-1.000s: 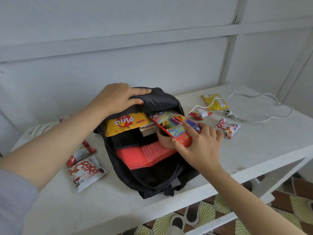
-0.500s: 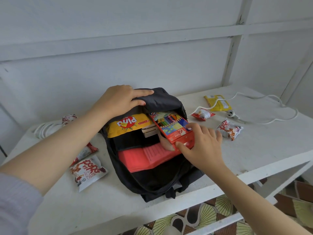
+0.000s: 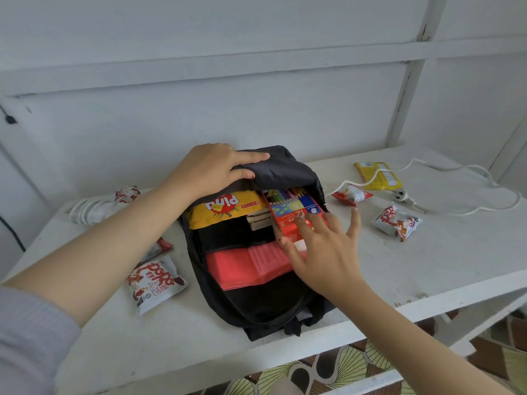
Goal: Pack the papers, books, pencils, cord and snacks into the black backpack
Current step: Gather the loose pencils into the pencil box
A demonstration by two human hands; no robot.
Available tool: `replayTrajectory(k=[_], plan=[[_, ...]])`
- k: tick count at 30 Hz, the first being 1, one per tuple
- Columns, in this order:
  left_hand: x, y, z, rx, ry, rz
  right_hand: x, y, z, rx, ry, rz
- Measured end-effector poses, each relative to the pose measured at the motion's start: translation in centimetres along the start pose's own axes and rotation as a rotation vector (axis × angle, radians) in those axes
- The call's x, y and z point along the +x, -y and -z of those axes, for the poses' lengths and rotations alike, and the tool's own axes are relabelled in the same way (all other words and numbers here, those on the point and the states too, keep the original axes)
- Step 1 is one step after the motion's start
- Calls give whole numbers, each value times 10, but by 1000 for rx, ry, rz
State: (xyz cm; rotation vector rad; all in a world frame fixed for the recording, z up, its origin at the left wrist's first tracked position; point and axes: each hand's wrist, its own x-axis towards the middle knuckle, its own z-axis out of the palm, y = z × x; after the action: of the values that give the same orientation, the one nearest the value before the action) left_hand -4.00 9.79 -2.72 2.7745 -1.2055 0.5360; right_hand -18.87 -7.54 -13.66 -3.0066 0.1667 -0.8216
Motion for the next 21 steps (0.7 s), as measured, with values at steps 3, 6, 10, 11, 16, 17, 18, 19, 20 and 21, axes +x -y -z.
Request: replayTrajectory(k=[3,6,10,11,16,17,18,19,20,21], plan=[[0,-1,0,-5,2,1,5,0,6,-5,128,29],[1,-1,1,-10,4,0,15,2,10,-5,252,62],[1,0,1,-11,5,0,16,-4,12,-75,350,179],[1,0,1,-9,5,1,15,-7,11,-87,348,212],[1,0,0,-14,3,2,22,-26,5,38,-60,261],[1,1,0,-20,2,2,24,-29,2,37,-80,282],[2,1,0,-26,4,0,26,-30,1,31,-95,296],[2,1,0,-31,5,-2,27,-31,-2,31,-110,304],[2,1,-1,-36,6,-5,29,-30,-4,37,-99,303],[2,1,-1,-41,7,-6,30,-29,-7,44,-88,307]])
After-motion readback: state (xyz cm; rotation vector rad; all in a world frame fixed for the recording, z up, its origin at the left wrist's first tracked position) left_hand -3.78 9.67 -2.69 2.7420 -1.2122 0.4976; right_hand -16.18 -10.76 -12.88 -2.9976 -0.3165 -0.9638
